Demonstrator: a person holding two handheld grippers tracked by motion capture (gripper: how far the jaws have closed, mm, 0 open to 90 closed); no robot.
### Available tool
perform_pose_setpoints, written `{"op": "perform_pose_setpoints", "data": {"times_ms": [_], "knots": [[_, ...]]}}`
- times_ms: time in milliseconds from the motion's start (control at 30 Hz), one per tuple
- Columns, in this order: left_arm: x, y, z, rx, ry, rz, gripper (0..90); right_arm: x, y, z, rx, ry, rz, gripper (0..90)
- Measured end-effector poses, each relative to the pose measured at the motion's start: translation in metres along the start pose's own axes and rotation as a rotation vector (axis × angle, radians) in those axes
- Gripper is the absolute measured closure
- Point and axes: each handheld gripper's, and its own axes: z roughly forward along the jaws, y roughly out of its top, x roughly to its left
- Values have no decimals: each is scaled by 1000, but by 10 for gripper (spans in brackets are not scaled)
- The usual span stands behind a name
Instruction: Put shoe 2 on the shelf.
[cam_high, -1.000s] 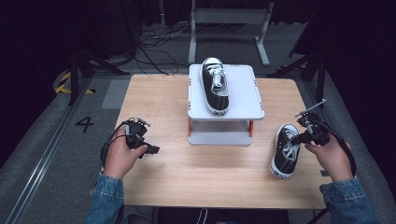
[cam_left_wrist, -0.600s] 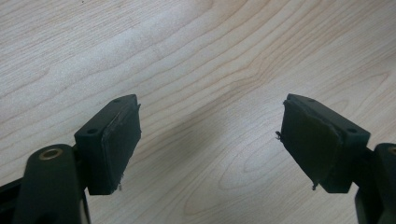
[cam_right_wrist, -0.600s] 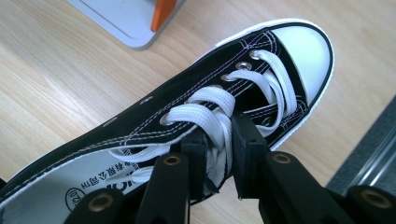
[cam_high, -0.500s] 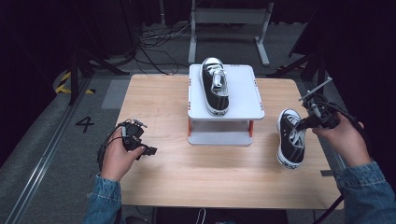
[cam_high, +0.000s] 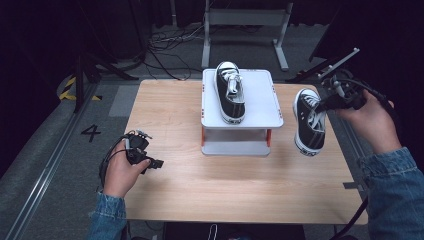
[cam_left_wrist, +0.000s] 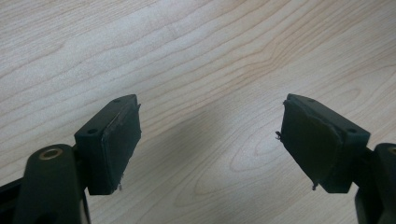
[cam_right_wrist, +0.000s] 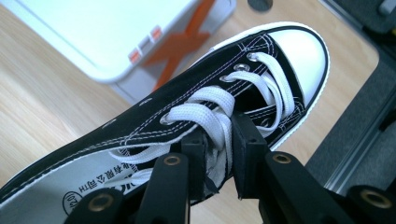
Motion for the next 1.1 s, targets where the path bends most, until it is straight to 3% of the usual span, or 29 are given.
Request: {"op": "perform_pose_setpoints", "data": {"times_ms": [233, 700, 1100], "knots": [[-2, 6, 3, 3, -10, 25, 211, 10, 35, -5, -48, -18, -43, 784], [-3, 14, 8, 3, -35, 46, 211, 38, 106, 20, -78, -50, -152, 785], [1, 11, 8, 1, -46, 29, 211, 45, 136, 50, -87, -93, -222, 785]]}}
